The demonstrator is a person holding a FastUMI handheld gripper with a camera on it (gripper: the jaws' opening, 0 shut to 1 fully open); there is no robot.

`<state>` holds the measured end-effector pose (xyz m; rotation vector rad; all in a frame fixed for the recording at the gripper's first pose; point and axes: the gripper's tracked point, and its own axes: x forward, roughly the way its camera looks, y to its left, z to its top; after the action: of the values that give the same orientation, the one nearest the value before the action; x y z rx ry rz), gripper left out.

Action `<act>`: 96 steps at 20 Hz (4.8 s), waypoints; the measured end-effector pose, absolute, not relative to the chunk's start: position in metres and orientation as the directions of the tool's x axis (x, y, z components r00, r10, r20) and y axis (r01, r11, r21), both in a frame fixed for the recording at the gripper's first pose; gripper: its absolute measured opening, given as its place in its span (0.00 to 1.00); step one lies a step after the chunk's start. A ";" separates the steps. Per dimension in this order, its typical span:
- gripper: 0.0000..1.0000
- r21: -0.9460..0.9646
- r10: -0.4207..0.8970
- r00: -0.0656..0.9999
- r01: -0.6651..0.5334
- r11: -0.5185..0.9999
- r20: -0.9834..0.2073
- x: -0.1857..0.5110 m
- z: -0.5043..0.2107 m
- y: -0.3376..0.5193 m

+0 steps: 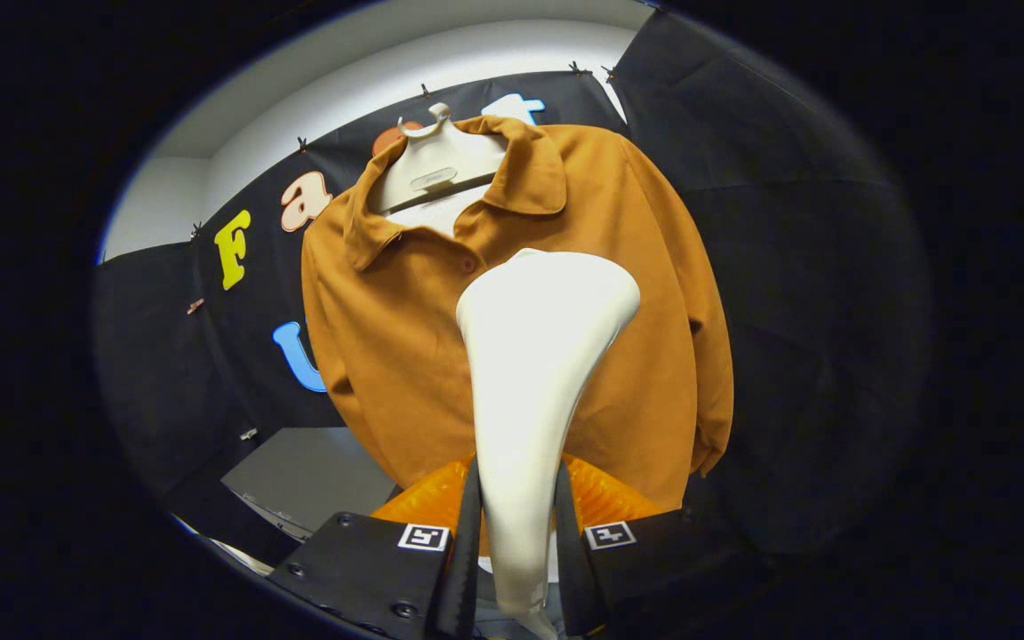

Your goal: Iron the clothes twice with a garment steamer, once on the left side and once on the right side.

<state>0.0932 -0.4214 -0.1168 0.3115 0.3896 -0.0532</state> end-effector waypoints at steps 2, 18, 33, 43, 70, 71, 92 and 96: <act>0.41 0.306 0.010 0.922 0.119 0.945 -0.387 0.106 -0.119 -0.440; 0.41 0.464 0.130 0.839 0.158 0.872 -0.529 0.119 -0.232 -0.452; 0.41 0.434 0.068 0.687 0.377 0.818 -0.724 0.060 -0.334 -0.467; 0.41 0.370 -0.050 0.754 0.378 0.849 -0.655 0.023 -0.249 -0.430; 0.41 0.256 0.343 0.916 -0.287 0.923 -0.207 0.049 -0.025 0.024; 0.41 0.245 0.347 0.917 -0.297 0.923 -0.198 0.048 -0.023 0.031; 0.41 0.248 0.366 0.918 -0.323 0.913 -0.152 0.038 -0.007 0.029; 0.41 0.256 0.361 0.920 -0.317 0.913 -0.150 0.042 -0.006 0.027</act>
<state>0.0421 0.0268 -0.0060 0.2302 0.1966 0.3516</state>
